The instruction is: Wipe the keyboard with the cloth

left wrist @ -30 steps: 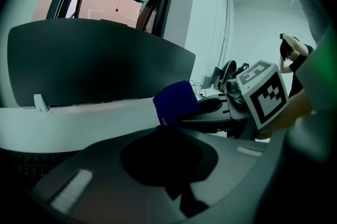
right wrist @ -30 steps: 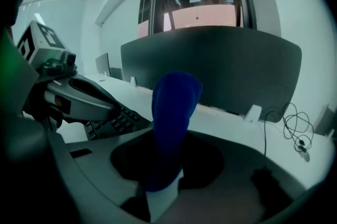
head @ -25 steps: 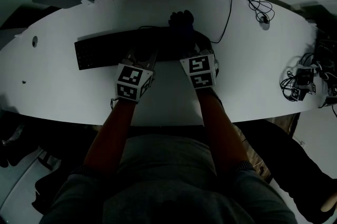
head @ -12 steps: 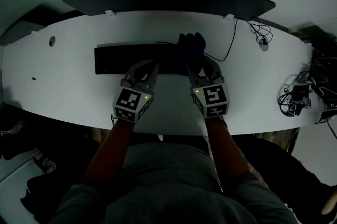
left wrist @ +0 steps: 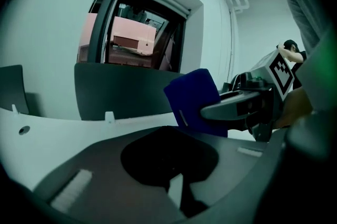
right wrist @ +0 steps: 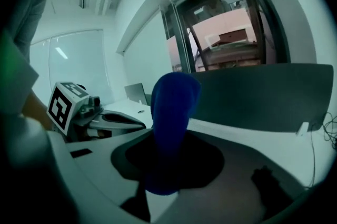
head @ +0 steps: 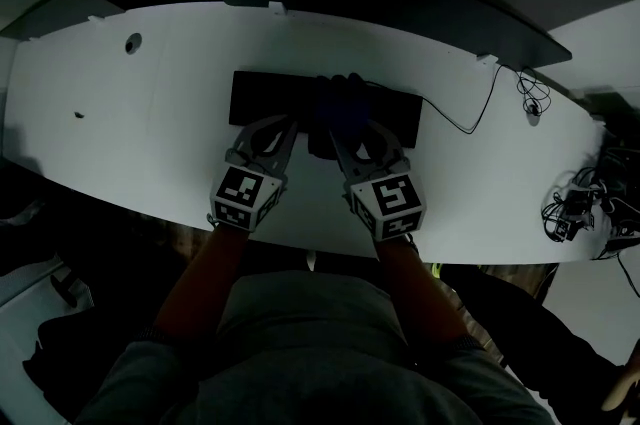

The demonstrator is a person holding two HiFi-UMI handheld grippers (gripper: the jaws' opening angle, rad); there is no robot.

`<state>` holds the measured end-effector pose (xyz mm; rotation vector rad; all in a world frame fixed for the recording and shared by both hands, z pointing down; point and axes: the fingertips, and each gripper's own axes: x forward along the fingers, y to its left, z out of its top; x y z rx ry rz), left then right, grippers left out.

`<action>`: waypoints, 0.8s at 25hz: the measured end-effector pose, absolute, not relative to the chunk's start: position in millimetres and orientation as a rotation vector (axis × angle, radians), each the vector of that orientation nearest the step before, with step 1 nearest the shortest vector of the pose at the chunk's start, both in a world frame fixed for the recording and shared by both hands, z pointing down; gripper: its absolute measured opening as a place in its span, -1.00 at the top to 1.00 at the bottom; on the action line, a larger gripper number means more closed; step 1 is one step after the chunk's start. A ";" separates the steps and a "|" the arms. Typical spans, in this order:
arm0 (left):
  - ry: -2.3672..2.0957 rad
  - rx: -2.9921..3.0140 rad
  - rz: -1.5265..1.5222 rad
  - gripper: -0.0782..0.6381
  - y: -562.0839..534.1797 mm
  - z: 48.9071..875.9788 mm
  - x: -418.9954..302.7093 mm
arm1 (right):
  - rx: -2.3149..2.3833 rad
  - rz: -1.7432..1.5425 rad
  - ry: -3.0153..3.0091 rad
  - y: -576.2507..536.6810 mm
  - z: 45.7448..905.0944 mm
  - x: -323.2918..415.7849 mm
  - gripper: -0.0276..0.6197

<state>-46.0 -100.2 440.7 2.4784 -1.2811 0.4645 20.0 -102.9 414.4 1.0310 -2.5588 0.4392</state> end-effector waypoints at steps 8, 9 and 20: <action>-1.330 2.409 0.472 0.76 -98.6 464.0 -138.0 | 1.000 0.555 -2.549 -102.2 443.3 -69.3 0.53; -1.335 2.402 0.471 0.76 -99.0 466.2 -147.1 | 1.000 0.566 -2.555 -102.9 445.6 -79.4 0.53; -1.296 2.339 0.534 0.76 -101.2 501.1 -221.0 | 0.941 0.691 -2.481 -105.9 496.2 -171.4 0.53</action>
